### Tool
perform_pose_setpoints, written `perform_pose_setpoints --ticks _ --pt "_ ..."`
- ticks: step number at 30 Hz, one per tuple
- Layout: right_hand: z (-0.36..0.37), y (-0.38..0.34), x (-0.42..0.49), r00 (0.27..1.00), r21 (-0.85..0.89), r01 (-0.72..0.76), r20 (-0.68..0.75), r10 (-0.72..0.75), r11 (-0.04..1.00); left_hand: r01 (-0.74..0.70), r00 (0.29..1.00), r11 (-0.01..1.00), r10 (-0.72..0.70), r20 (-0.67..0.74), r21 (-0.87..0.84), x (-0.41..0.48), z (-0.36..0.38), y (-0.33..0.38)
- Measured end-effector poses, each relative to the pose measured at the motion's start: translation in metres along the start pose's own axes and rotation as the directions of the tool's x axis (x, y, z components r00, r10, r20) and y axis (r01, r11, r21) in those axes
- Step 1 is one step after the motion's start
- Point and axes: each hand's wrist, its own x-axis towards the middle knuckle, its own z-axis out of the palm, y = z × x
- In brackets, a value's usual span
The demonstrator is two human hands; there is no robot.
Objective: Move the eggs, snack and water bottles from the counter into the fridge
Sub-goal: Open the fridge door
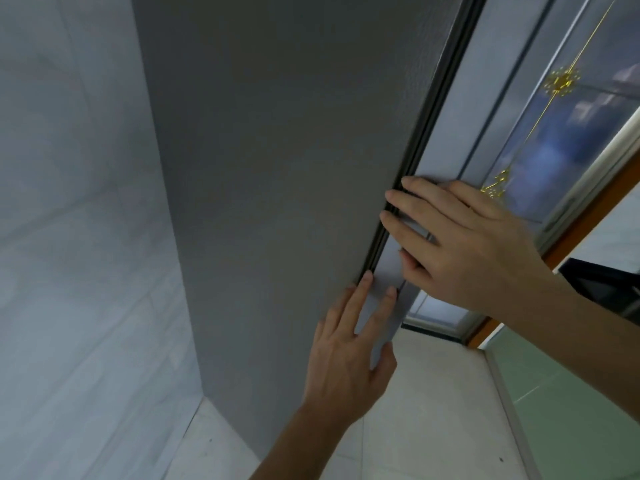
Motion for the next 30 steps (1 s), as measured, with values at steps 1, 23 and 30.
perform_pose_setpoints --ticks 1,23,30 --pt "0.0 0.002 0.0 1.0 -0.003 0.006 -0.005 -0.006 1.0 0.004 1.0 1.0 -0.004 -0.005 0.008 -0.001 0.002 0.001" --pt "-0.051 0.019 -0.1 0.995 -0.13 -0.036 0.09 0.048 0.991 -0.465 0.861 0.885 0.461 0.215 -0.037 0.001 0.024 0.02" --pt "-0.095 0.029 -0.19 0.943 -0.201 -0.233 0.192 0.272 0.951 -0.545 0.819 0.807 0.571 0.065 -0.226 0.03 0.051 0.032"
